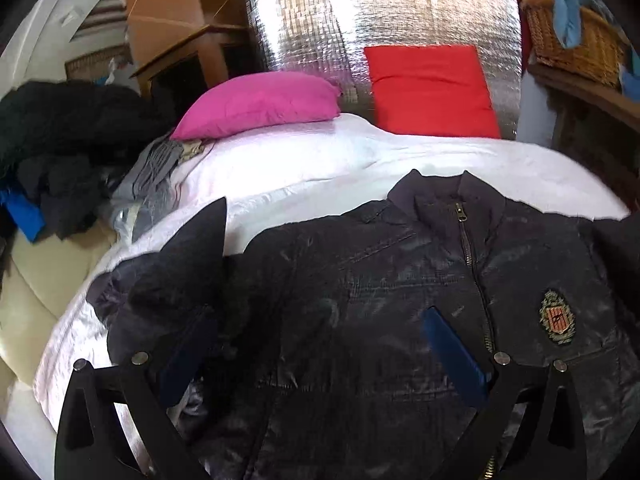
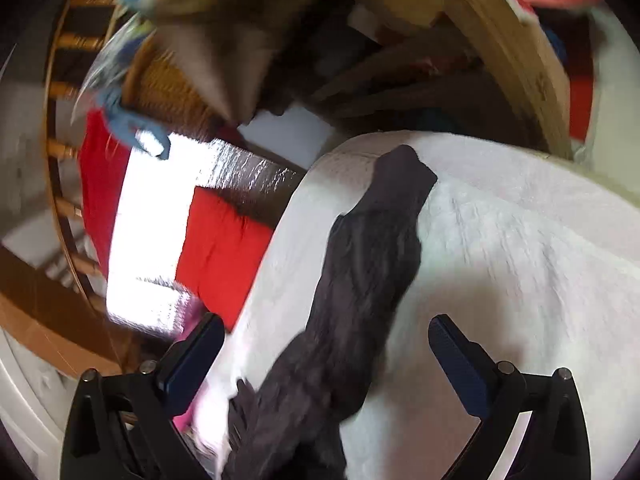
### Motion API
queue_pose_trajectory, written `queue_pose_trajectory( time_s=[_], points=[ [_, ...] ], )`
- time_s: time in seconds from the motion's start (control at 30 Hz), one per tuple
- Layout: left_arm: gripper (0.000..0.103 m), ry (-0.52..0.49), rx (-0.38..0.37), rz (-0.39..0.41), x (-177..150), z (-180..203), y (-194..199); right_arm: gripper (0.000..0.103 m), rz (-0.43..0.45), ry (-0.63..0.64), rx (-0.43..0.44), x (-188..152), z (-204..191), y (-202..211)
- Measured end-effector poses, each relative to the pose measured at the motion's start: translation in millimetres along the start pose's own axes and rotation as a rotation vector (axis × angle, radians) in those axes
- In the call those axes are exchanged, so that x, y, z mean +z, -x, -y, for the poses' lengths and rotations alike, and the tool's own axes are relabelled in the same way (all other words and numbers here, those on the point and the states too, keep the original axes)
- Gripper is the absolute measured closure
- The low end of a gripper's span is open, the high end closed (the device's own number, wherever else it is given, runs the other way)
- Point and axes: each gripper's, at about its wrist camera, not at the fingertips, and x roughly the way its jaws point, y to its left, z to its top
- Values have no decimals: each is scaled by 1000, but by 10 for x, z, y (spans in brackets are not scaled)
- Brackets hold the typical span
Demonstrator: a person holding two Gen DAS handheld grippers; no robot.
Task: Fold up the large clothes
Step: 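Grasp the sleeve cuff with the right tool and lift it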
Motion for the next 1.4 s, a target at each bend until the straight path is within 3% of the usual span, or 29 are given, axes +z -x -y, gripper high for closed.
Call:
queue_pose_trajectory(
  time_s=[0.13, 0.27, 0.33, 0.4, 0.5, 0.63, 0.87, 1.07, 1.4],
  points=[
    [0, -38, 11, -1, -18, 74, -55, 2, -28, -28, -22, 222, 142, -440],
    [0, -51, 22, -7, -19, 88, -121, 32, -44, -37, -155, 362, 257, -799],
    [0, -52, 25, -10, -18, 95, -149, 41, -16, 18, -195, 380, 219, -868],
    [0, -49, 26, -15, -12, 96, -164, 64, -31, 60, -233, 384, 181, -952],
    [0, -35, 24, -19, 2, 75, -168, 76, -18, 107, -264, 347, 121, -1000],
    [0, -8, 31, -21, 11, 8, -166, 80, 18, 115, -200, 308, -24, -876],
    [0, 29, 24, -33, 36, -86, -161, 80, 27, 197, -42, -78, -702, -497],
    [0, 75, 33, -39, 71, -290, -143, 80, -13, 298, 58, -783, -1288, -246],
    [0, 149, 78, -26, 38, -704, 8, 80, -162, 475, 175, -2112, -1901, -14]
  ],
)
